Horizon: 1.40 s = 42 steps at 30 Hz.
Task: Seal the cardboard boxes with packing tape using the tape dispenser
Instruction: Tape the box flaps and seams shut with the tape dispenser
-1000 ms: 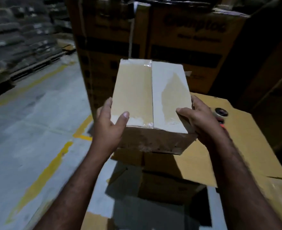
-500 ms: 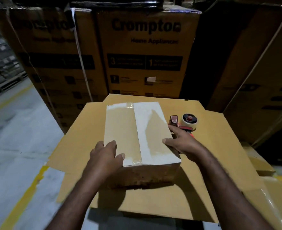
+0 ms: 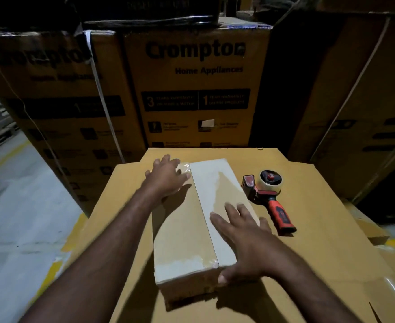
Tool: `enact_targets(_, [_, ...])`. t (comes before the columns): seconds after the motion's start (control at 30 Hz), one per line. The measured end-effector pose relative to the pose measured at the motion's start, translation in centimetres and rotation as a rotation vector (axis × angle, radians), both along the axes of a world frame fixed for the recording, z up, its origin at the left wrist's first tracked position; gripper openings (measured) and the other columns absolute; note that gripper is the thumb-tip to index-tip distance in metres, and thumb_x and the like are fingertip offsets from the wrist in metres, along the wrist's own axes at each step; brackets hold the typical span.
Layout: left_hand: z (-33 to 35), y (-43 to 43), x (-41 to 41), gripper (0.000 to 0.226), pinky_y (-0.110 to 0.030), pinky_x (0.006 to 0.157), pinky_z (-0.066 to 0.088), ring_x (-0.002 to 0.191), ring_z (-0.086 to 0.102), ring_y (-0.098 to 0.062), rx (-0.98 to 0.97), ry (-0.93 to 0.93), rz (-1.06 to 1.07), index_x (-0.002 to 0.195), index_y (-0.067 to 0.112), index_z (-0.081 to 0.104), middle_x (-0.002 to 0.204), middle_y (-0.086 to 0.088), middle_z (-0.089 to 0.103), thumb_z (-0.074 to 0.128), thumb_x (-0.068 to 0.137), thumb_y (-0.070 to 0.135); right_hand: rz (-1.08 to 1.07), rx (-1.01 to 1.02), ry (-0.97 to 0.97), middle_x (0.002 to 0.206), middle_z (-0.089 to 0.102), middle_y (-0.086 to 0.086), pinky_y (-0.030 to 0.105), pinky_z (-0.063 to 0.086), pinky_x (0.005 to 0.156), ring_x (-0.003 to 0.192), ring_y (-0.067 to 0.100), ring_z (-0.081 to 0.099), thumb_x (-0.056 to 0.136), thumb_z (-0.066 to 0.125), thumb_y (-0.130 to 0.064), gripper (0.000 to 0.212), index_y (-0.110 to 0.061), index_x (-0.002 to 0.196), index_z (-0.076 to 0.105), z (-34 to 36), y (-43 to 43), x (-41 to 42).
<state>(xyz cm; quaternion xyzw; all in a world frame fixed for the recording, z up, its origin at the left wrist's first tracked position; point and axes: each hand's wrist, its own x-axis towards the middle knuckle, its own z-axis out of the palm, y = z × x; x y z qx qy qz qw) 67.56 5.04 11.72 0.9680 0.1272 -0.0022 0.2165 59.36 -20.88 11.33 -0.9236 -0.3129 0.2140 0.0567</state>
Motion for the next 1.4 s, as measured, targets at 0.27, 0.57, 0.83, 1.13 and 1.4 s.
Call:
enact_targets(0.27, [-2.8, 1.5, 4.9, 0.065, -0.052, 0.106, 0.036, 0.128, 0.052, -0.031, -0.109, -0.098, -0.033, 0.134, 0.022, 0.064, 0.136, -0.004, 0.063, 0.053, 0.091, 0.071, -0.191, 0.401, 0.157, 0.152, -0.001, -0.047, 0.022, 0.009, 0.118, 0.140, -0.023, -0.007, 0.060, 0.084, -0.067, 0.114, -0.055, 0.151, 0.017, 0.4, -2.4, 1.4])
enact_targets(0.57, [-3.7, 0.7, 5.1, 0.049, -0.048, 0.096, 0.033, 0.109, 0.054, -0.024, -0.038, -0.184, -0.099, 0.112, 0.026, 0.056, 0.114, 0.002, 0.058, 0.059, 0.088, 0.068, -0.229, 0.183, 0.087, 0.149, -0.023, -0.045, 0.044, 0.007, 0.124, 0.135, -0.019, -0.029, 0.055, 0.077, -0.079, 0.122, -0.055, 0.153, 0.009, -1.1, -1.2, 0.4])
enact_targets(0.83, [-2.7, -0.3, 6.3, 0.049, -0.075, 0.111, -0.011, 0.126, 0.056, -0.032, 0.127, 0.028, -0.177, 0.139, 0.025, 0.052, 0.127, -0.001, 0.066, 0.046, 0.102, 0.056, -0.171, 0.044, 0.154, 0.156, -0.029, -0.030, 0.059, -0.005, 0.121, 0.138, -0.005, -0.039, 0.066, 0.064, -0.085, 0.110, -0.059, 0.152, 0.002, -0.4, -1.0, 1.4])
enact_targets(1.13, [-4.8, 0.5, 7.2, 0.035, -0.039, 0.084, 0.051, 0.101, 0.064, -0.026, 0.016, -0.177, -0.166, 0.119, 0.028, 0.070, 0.110, 0.001, 0.074, 0.050, 0.102, 0.050, -0.310, 0.355, 0.158, 0.161, 0.023, -0.022, 0.035, 0.011, 0.123, 0.147, -0.008, 0.012, 0.082, 0.071, -0.059, 0.069, -0.046, 0.145, 0.046, -0.3, -0.7, 3.2])
enact_targets(1.4, [-4.9, 0.0, 7.1, 0.031, -0.038, 0.082, 0.051, 0.089, 0.064, -0.025, 0.046, -0.275, -0.104, 0.109, 0.025, 0.076, 0.098, 0.003, 0.076, 0.052, 0.103, 0.044, -1.121, 0.208, -0.144, 0.122, 0.064, 0.010, 0.033, 0.051, 0.077, 0.105, 0.028, 0.063, 0.094, 0.060, -0.047, 0.054, -0.013, 0.136, 0.052, -8.8, -5.9, 13.5])
